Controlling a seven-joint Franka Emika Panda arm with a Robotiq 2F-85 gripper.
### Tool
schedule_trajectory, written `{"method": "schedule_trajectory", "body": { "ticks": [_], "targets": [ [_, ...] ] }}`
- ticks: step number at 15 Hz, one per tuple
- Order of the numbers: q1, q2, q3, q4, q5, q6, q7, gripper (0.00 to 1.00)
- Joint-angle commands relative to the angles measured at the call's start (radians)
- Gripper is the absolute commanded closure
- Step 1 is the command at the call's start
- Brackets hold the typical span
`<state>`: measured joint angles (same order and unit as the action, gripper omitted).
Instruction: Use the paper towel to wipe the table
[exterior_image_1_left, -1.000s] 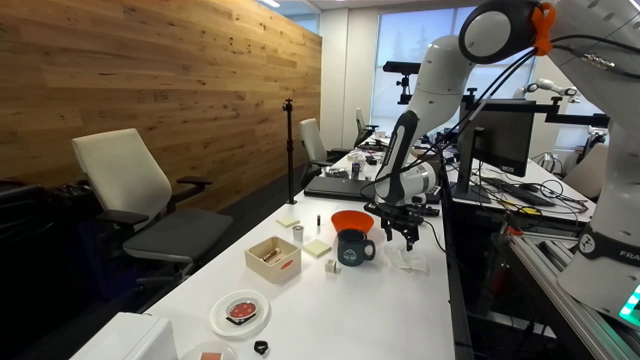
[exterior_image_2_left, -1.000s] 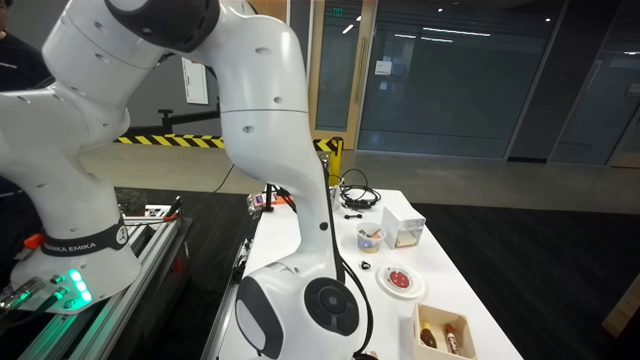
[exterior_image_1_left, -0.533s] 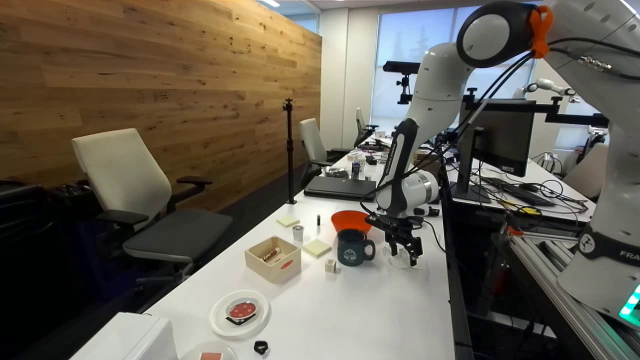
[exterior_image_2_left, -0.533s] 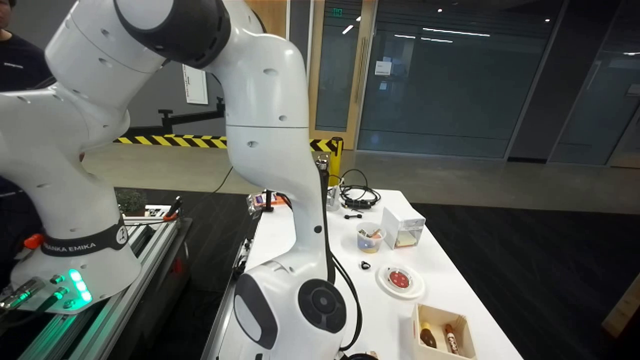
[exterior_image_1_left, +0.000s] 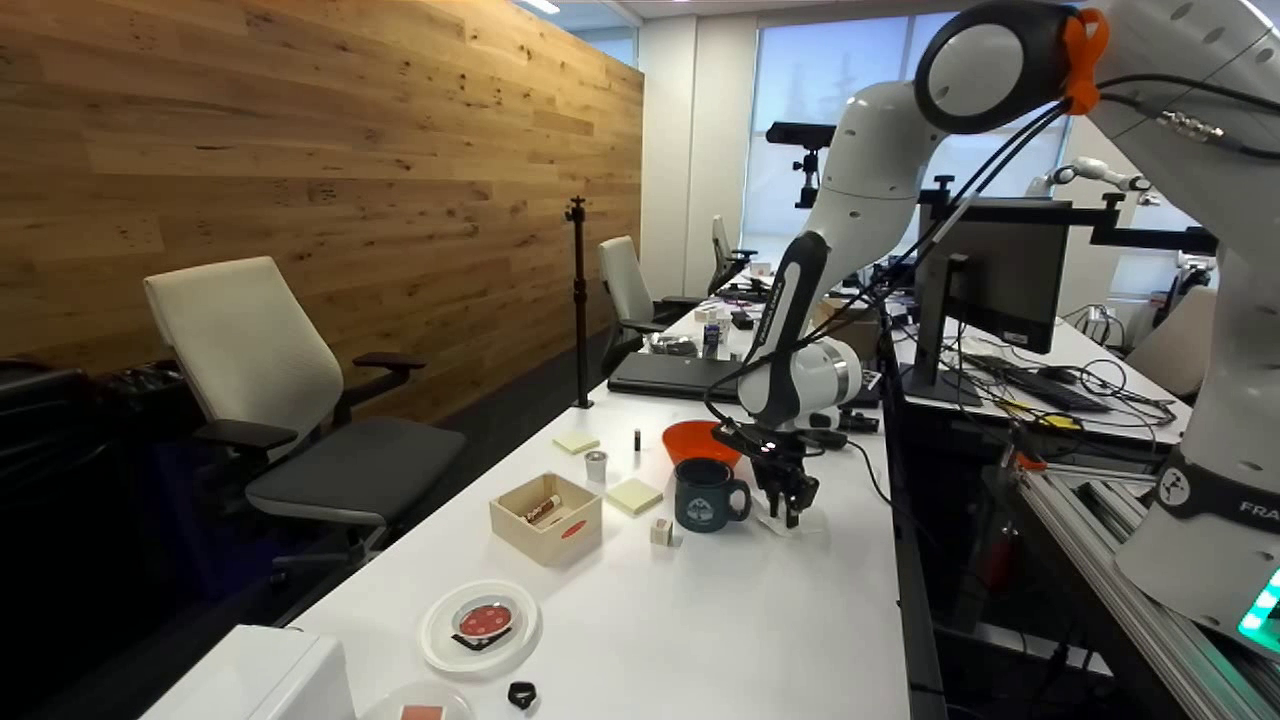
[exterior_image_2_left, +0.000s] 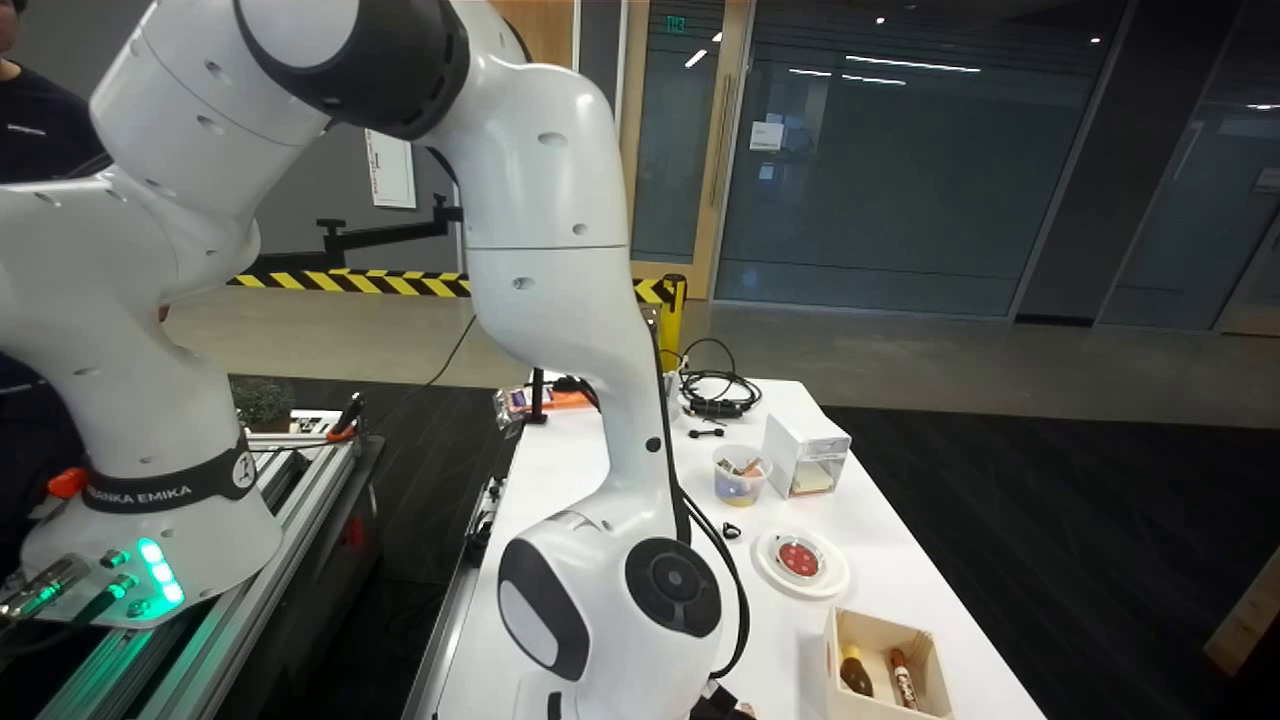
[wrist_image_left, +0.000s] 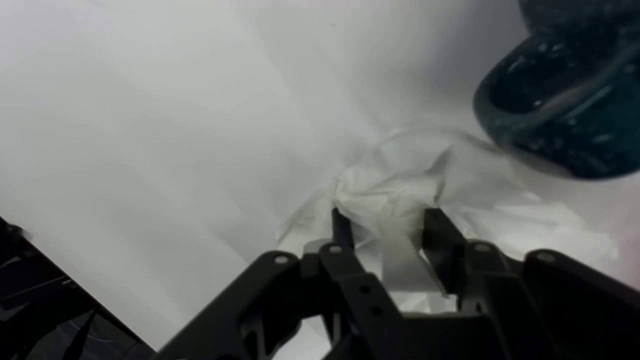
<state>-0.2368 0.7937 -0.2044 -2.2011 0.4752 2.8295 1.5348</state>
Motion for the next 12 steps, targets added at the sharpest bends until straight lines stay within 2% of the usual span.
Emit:
{"method": "schedule_trajectory", "body": {
  "ticks": [1,3,7,9,12],
  "targets": [
    [-0.017,-0.013,0.024,0.001,0.029,0.030,-0.017,0.88],
    [-0.028,-0.007,0.034,0.006,0.032,0.031,-0.022,0.99],
    [-0.050,0.009,0.061,0.006,0.031,0.022,-0.038,1.00],
    [-0.012,-0.013,0.060,-0.031,-0.003,0.045,-0.075,1.00],
    [0.012,-0.049,0.100,-0.085,-0.010,0.097,-0.177,1.00]
  ]
}}
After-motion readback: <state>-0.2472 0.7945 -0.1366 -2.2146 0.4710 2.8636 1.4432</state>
